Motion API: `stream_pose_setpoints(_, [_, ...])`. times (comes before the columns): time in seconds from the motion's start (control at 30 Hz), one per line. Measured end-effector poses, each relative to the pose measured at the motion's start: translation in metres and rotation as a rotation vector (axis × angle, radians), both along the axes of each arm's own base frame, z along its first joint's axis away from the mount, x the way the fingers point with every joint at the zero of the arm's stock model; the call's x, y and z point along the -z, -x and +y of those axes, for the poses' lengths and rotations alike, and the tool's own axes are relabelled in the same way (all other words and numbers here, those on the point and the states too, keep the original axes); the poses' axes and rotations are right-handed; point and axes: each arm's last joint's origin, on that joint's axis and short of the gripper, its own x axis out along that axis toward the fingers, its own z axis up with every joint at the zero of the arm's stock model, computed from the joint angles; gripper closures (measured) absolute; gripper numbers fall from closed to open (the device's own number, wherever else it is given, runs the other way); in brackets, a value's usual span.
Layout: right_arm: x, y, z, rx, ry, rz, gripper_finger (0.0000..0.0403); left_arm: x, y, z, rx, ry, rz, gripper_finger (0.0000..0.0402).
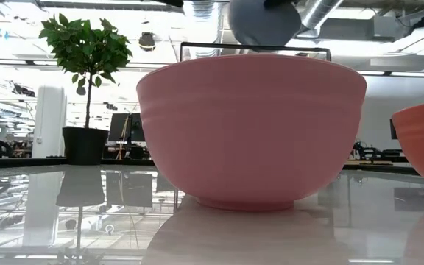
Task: Place and stack bowls onto a shelf
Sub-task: Put the blue bowl on the shelf
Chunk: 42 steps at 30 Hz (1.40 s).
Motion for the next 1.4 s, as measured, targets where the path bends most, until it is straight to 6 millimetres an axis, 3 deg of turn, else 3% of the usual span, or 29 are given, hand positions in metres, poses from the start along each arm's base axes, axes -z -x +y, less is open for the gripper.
stream_pose_setpoints(0.33, [0.036,-0.039,-0.001,0.158,0.14,0.086,0.0378,-0.009,-0.003,0.035,-0.289,0.292,-0.265,0.0175])
stream_pose_setpoints(0.53, [0.056,-0.061,0.01,0.2,0.302,0.11,0.0378,-0.009,-0.001,0.056,-0.42,0.421,-0.355,0.0175])
stream_pose_setpoints(0.73, [0.063,-0.082,0.015,0.203,0.387,0.129,0.0378,-0.008,0.002,0.075,-0.497,0.498,-0.408,0.0175])
stream_pose_setpoints(1.4, [0.079,-0.141,-0.022,0.297,0.515,0.28,0.0378,-0.005,0.001,0.077,-0.445,0.49,-0.346,0.0175])
